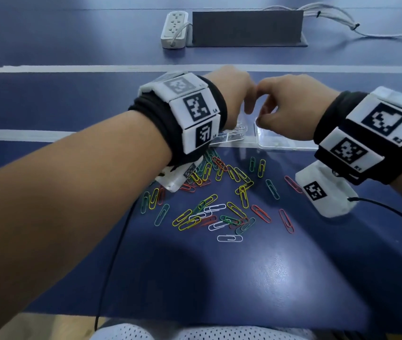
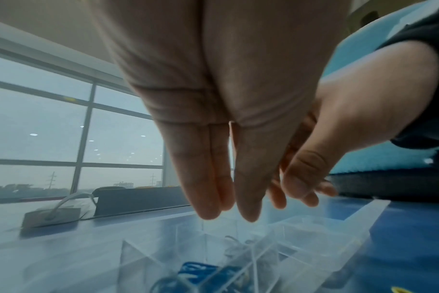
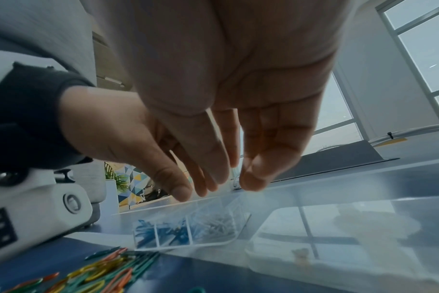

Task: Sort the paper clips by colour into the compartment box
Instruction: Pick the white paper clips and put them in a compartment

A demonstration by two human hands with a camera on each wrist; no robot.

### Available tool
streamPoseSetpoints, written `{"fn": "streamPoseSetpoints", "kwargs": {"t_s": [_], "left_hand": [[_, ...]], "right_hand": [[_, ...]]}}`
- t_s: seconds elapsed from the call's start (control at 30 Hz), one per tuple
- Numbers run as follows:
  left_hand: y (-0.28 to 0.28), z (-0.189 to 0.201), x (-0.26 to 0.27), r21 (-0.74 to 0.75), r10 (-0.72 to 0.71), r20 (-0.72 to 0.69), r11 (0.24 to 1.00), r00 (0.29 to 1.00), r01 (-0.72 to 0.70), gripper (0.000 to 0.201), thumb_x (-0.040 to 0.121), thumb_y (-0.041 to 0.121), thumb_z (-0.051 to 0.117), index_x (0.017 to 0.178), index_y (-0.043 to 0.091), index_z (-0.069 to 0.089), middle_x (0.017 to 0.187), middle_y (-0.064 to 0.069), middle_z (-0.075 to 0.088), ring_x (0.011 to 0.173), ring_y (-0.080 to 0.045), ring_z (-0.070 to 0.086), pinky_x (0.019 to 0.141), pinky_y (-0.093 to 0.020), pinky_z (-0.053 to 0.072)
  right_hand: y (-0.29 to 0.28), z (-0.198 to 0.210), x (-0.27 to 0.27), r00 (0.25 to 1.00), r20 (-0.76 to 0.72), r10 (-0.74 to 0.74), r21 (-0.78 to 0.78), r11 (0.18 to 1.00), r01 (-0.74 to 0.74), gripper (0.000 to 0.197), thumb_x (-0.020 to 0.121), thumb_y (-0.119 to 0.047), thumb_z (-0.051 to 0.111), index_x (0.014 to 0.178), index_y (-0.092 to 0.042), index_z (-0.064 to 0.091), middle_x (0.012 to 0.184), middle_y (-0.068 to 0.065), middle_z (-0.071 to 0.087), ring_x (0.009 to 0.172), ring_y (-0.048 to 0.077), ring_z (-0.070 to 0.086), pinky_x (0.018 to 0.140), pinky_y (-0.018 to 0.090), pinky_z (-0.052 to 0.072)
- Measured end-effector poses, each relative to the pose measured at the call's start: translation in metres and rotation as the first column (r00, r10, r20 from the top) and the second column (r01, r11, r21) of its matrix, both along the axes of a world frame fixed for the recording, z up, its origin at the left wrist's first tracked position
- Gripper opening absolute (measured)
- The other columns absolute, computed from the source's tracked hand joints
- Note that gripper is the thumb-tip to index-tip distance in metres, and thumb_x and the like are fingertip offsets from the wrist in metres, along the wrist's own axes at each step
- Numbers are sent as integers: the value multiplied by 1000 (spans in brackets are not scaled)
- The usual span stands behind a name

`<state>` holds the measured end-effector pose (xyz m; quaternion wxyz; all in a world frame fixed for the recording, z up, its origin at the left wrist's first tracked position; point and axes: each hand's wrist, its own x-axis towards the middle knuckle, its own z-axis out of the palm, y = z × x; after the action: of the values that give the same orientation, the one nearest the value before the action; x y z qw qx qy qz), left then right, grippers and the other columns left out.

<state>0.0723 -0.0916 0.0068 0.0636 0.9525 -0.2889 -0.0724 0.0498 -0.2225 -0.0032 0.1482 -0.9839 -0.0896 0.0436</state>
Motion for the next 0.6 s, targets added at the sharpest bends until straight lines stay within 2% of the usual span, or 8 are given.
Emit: {"fn": "streamPoseSetpoints", "kwargs": {"t_s": [0.1,0.23,0.3,0.4,0.43,0.5,0.57,0.6], "left_hand": [[17,1,-1,-67,60,3,996,998,-60,30,78,10,67,106,20,69,97,0,71,80,-13,58,79,-21,43],[44,3,-10,-38,103,-5,994,995,-104,15,79,20,68,93,18,72,74,4,60,71,-14,53,71,-19,37],[57,2,-18,56,105,-48,993,993,-103,10,79,24,68,87,19,72,65,7,56,62,-13,50,65,-20,35],[69,-5,-29,200,117,-132,976,984,-89,9,77,30,69,77,21,69,58,9,54,54,-4,45,56,-22,36],[72,-8,-32,226,119,-141,970,983,-85,9,78,31,68,77,23,68,58,10,53,55,-5,45,60,-22,38],[76,-14,-35,229,120,-133,970,984,-87,7,80,30,67,82,24,70,59,13,50,60,-8,45,69,-23,40],[79,-18,-35,209,124,-127,973,984,-95,10,81,27,66,89,23,72,58,14,47,64,-11,45,71,-24,40],[81,-20,-36,204,126,-129,974,984,-98,11,82,26,66,90,22,72,58,14,47,65,-11,45,71,-24,40]], "right_hand": [[5,-3,-2,1000,-2,4,-16,1000,-4,31,81,-19,58,112,-22,60,102,5,67,89,22,50,81,27,39],[22,-5,-15,991,-21,134,-33,990,-135,21,82,-20,55,97,-26,68,84,-2,57,80,19,47,79,27,41],[34,-7,-24,964,-72,256,-57,964,-260,29,84,-19,53,105,-32,67,79,-4,53,79,20,48,78,25,41],[52,-11,-30,903,-168,396,-121,900,-418,53,85,-12,45,125,-46,53,64,-4,45,75,23,46,72,25,40],[56,-13,-31,885,-198,421,-147,880,-452,57,85,-11,43,127,-49,49,66,-1,45,76,27,48,74,28,45],[60,-14,-31,870,-226,438,-176,860,-479,59,86,-11,41,129,-50,47,83,7,54,89,31,57,83,33,51],[60,-13,-31,881,-218,419,-179,870,-458,52,85,-12,43,125,-44,54,101,10,63,99,31,60,86,34,51],[60,-12,-31,889,-211,407,-177,878,-444,47,84,-13,45,120,-40,60,102,8,66,99,30,60,86,34,51]]}}
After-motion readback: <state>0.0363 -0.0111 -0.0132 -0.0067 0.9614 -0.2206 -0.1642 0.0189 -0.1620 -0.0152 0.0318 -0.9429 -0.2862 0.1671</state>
